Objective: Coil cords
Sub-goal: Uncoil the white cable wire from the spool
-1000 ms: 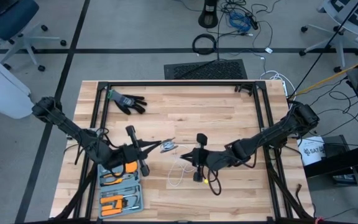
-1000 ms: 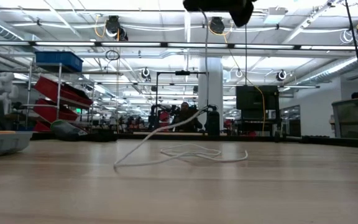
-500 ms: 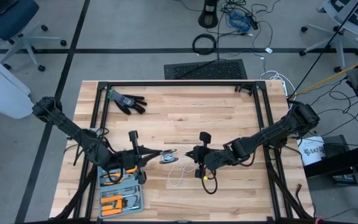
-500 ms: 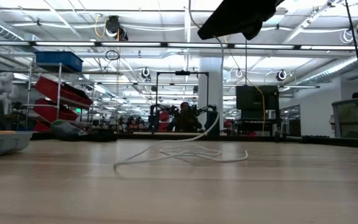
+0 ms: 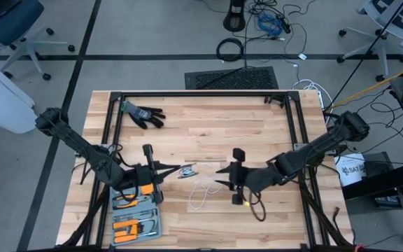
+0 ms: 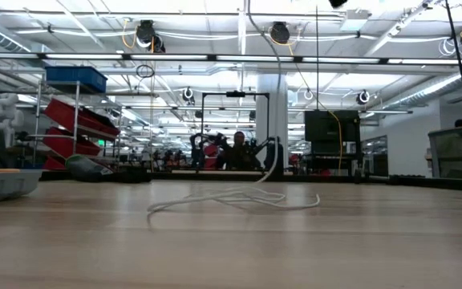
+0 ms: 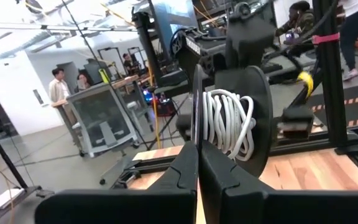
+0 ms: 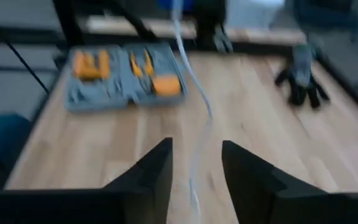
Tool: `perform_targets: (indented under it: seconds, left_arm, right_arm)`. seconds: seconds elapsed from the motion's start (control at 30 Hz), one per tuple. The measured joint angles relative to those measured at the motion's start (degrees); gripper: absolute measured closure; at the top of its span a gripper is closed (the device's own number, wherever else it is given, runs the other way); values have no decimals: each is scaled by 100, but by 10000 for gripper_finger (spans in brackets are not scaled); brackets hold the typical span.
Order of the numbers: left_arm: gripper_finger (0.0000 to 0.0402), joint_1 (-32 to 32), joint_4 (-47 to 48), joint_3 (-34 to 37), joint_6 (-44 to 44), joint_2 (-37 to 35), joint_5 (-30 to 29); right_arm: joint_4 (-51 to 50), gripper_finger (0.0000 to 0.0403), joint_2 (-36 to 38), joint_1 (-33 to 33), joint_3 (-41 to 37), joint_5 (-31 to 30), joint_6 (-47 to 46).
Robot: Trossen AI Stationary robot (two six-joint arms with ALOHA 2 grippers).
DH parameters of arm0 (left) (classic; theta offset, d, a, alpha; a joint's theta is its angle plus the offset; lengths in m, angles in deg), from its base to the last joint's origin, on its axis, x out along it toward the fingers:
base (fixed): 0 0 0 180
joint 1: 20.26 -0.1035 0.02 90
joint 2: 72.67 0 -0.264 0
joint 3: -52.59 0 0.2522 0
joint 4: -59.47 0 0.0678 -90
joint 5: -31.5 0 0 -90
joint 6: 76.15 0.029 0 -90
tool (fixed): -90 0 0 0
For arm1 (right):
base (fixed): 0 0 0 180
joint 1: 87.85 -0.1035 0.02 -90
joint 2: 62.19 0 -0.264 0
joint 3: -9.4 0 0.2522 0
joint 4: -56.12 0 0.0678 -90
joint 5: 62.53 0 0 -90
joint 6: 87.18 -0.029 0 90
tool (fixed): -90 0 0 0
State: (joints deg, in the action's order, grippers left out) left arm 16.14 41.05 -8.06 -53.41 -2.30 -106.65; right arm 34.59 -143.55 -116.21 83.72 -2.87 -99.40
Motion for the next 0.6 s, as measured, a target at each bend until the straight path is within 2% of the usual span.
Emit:
perform_targets:
  seconds: [0.17,0.27,0.47,0.6]
  left_arm:
    - [401,0,56,0,-140,-51,239]
    - [401,0,123,0,-144,-57,292]
    - [401,0,174,0,-150,-57,296]
    - [401,-2,177,-1,-146,-57,296]
  right_arm:
    - [1543,255,-225,-152,2,8,1185]
    - [2165,244,-467,-143,2,-30,1529]
    - [2481,237,-745,-118,2,-972,1823]
    - [2523,244,-751,-56,2,-811,1838]
